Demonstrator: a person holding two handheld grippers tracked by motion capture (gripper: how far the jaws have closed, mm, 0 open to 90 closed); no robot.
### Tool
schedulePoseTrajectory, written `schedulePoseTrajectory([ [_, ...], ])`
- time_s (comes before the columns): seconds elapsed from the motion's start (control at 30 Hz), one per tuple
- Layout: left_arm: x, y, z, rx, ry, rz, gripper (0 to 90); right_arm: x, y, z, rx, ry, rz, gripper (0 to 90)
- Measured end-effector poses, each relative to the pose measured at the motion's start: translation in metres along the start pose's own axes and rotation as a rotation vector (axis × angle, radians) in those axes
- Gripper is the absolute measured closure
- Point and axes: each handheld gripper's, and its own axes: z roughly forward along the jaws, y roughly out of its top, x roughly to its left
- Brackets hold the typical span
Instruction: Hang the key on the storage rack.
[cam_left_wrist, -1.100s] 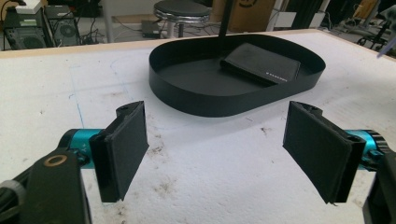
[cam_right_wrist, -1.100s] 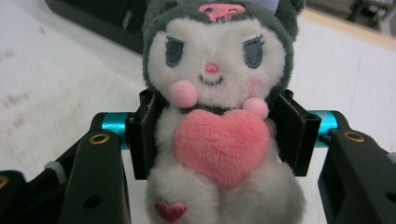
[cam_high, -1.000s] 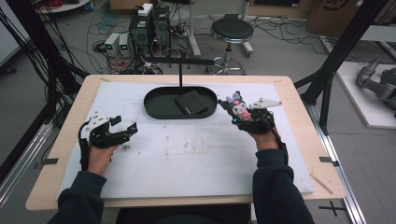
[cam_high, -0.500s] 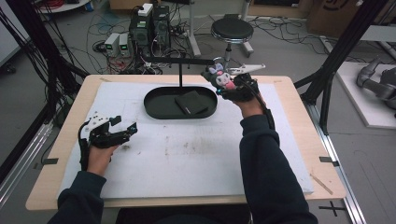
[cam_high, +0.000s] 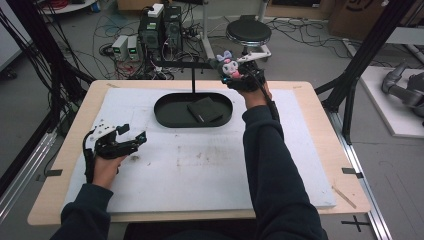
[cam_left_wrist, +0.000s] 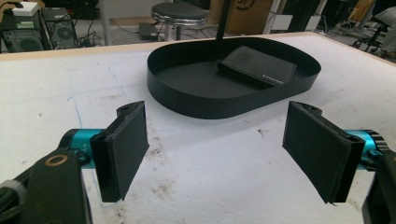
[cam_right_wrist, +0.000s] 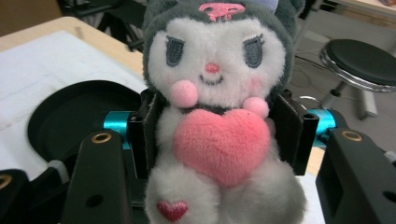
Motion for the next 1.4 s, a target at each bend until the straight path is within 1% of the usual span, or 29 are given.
schedulePoseTrajectory([
  [0.1,0.0,0.0,0.0,-0.004,0.004,-0.004,22.0,-0.005,-0.003,0.0,0.025,-0.035,0.007,42.6],
  [0.17,0.001,0.0,-0.001,-0.001,0.005,-0.005,22.0,-0.009,-0.006,-0.002,0.036,-0.045,0.017,42.6],
  [0.2,0.001,0.0,-0.001,-0.001,0.005,-0.006,22.0,-0.011,-0.008,-0.003,0.041,-0.049,0.018,42.6],
  [0.27,0.001,-0.001,-0.001,0.002,0.004,-0.004,22.0,-0.013,-0.013,-0.005,0.067,-0.074,0.007,42.6],
  [0.3,0.001,-0.001,0.0,0.002,0.004,-0.002,22.0,-0.014,-0.015,-0.005,0.072,-0.076,0.005,42.6],
  [0.33,0.0,-0.001,0.0,0.003,0.003,-0.002,22.0,-0.015,-0.018,-0.005,0.089,-0.078,0.006,42.6],
  [0.37,0.0,-0.001,0.0,0.003,0.002,-0.002,22.0,-0.016,-0.023,-0.005,0.097,-0.086,-0.003,42.7],
  [0.4,0.0,-0.001,0.0,0.003,0.004,-0.002,22.0,-0.016,-0.025,-0.004,0.101,-0.086,0.001,42.7],
  [0.47,0.0,-0.001,0.0,0.003,0.003,-0.002,22.0,-0.018,-0.033,-0.002,0.127,-0.094,-0.006,43.1],
  [0.5,0.0,-0.001,0.0,0.004,0.003,-0.002,22.0,-0.018,-0.037,0.0,0.142,-0.091,-0.003,43.4],
  [0.53,0.0,-0.001,0.0,0.005,0.005,-0.002,22.0,-0.017,-0.041,0.004,0.179,-0.079,-0.011,43.8],
  [0.57,0.0,-0.001,0.0,0.006,0.005,-0.001,22.0,-0.015,-0.043,0.008,0.205,-0.081,-0.031,44.0],
  [0.63,0.0,-0.001,0.0,0.008,0.004,-0.001,22.0,-0.008,-0.044,0.014,0.221,-0.085,-0.066,44.2],
  [0.67,0.0,-0.001,0.0,0.007,0.005,-0.001,22.0,-0.004,-0.045,0.018,0.232,-0.078,-0.069,44.2],
  [0.73,0.0,-0.001,0.0,0.006,0.004,-0.003,22.0,0.002,-0.047,0.026,0.24,-0.066,-0.082,44.3],
  [0.83,0.0,-0.001,0.0,0.005,0.004,-0.003,22.0,0.011,-0.049,0.038,0.248,-0.046,-0.069,44.6],
  [0.93,0.0,-0.001,0.0,0.004,0.0,-0.003,22.0,0.016,-0.051,0.049,0.24,-0.038,-0.064,45.0],
  [1.0,0.001,-0.001,0.0,0.006,0.0,-0.004,22.0,0.017,-0.053,0.054,0.237,-0.032,-0.036,45.2],
  [1.1,0.001,-0.001,-0.001,0.004,0.0,-0.006,22.0,0.015,-0.056,0.058,0.227,-0.022,0.0,45.1],
  [1.13,0.001,-0.001,-0.001,0.004,0.0,-0.006,22.0,0.014,-0.057,0.059,0.225,-0.023,0.003,44.7],
  [1.23,0.001,-0.001,0.0,0.004,0.001,-0.007,22.0,0.014,-0.058,0.059,0.219,-0.036,-0.019,40.7],
  [1.3,0.001,-0.001,0.0,0.006,0.002,-0.006,22.0,0.014,-0.058,0.059,0.223,-0.029,-0.022,36.6],
  [1.4,0.001,-0.001,0.0,0.005,0.0,-0.007,22.0,0.013,-0.058,0.057,0.221,-0.042,-0.023,29.2],
])
